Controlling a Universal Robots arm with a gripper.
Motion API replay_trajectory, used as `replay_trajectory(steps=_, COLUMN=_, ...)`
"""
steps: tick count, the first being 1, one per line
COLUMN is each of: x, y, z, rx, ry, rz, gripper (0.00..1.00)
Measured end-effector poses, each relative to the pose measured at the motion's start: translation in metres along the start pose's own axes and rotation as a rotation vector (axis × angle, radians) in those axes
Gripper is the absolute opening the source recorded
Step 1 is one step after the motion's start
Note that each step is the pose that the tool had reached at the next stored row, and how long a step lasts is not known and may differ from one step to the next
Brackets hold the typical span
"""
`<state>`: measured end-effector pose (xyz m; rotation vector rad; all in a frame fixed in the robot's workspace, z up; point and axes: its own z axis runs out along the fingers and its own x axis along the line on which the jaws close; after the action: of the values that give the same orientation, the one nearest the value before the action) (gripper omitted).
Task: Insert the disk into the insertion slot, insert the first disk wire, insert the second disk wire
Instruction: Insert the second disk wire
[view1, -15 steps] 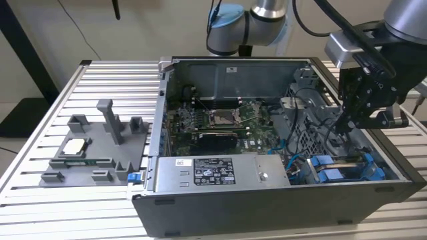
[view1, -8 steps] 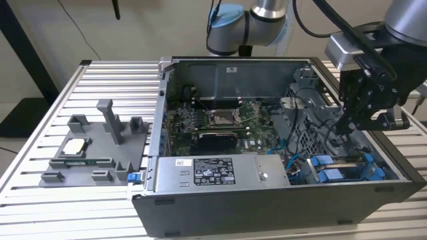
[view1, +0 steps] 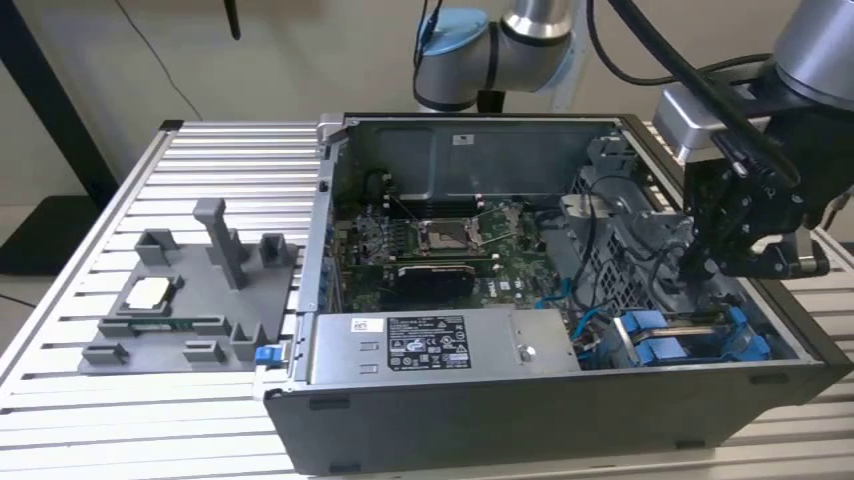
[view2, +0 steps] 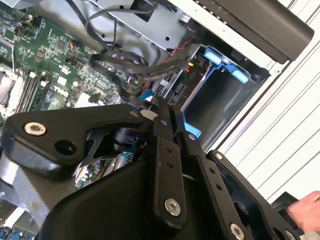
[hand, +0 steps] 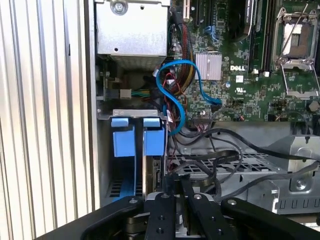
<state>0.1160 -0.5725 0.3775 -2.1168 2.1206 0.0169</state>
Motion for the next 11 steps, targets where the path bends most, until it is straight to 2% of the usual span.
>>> replay_trajectory(steps=5, x=0.0013, y=0.0023, z=0.0036, rx=0.0430, ry=-0.0005, rz=-0.005, gripper=0.16)
replay_trajectory(steps=11, x=0.0046, y=0.0054, z=0.0086, rx=0.0780, ry=-0.0005, rz=-0.009, gripper=0.16)
